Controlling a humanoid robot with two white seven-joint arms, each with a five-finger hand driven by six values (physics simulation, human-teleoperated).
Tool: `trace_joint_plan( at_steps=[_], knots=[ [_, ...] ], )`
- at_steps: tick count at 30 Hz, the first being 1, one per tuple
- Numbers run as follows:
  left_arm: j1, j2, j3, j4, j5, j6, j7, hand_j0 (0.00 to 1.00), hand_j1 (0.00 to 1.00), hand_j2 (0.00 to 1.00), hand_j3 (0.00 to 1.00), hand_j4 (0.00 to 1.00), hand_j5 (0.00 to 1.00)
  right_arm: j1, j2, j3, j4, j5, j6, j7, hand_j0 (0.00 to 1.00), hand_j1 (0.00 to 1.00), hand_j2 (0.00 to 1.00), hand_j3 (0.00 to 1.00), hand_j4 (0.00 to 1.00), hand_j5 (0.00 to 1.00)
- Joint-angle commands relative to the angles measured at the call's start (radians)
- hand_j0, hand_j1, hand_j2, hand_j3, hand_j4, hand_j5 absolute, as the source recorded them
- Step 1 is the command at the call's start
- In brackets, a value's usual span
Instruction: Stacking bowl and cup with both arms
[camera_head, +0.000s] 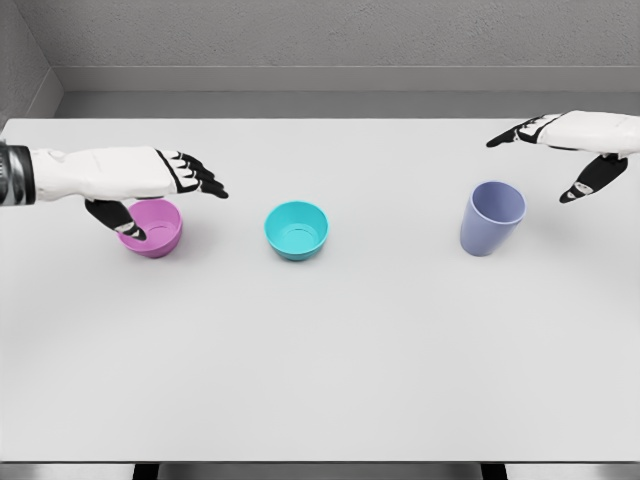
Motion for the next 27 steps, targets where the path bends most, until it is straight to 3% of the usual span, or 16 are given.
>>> trace_joint_plan(
  at_steps=[1, 4, 7, 10, 13, 18, 27],
  knots=[
    [0.0, 0.002, 0.002, 0.001, 0.009, 0.003, -0.004, 1.0, 1.0, 1.0, 1.0, 1.0, 1.0, 0.0, -0.001, 0.0, 0.0, -0.005, -0.005, 0.0, 1.0, 1.0, 1.0, 1.0, 1.0, 1.0],
    [-0.005, -0.006, 0.017, -0.031, -0.037, 0.003, -0.004, 1.0, 1.0, 1.0, 1.0, 1.0, 1.0, -0.002, -0.003, 0.009, 0.0, -0.005, -0.005, 0.0, 1.0, 1.0, 1.0, 1.0, 1.0, 1.0],
    [0.006, -0.041, 0.012, 0.068, -0.042, 0.003, -0.004, 1.0, 1.0, 1.0, 1.0, 1.0, 1.0, -0.005, -0.004, 0.026, 0.001, -0.004, -0.005, 0.0, 1.0, 1.0, 1.0, 1.0, 1.0, 1.0],
    [0.015, -0.05, 0.014, 0.068, -0.043, 0.003, -0.004, 1.0, 1.0, 1.0, 1.0, 1.0, 1.0, -0.003, -0.006, 0.029, 0.003, -0.005, -0.005, 0.0, 1.0, 1.0, 1.0, 1.0, 1.0, 1.0],
    [0.015, -0.038, 0.017, 0.074, -0.109, 0.003, -0.004, 1.0, 1.0, 1.0, 1.0, 1.0, 1.0, -0.003, 0.0, 0.032, 0.003, -0.016, -0.005, 0.0, 1.0, 1.0, 1.0, 1.0, 1.0, 1.0],
    [0.02, -0.027, 0.034, 0.117, -0.109, 0.003, -0.004, 1.0, 1.0, 1.0, 1.0, 1.0, 1.0, -0.002, 0.025, 0.049, 0.006, -0.018, 0.044, 0.0, 1.0, 1.0, 1.0, 1.0, 1.0, 1.0],
    [0.052, -0.006, 0.037, 0.116, -0.109, 0.003, -0.004, 1.0, 1.0, 1.0, 1.0, 1.0, 1.0, -0.003, 0.04, 0.084, 0.007, -0.015, 0.047, 0.0, 1.0, 1.0, 1.0, 1.0, 1.0, 1.0]
  ],
)
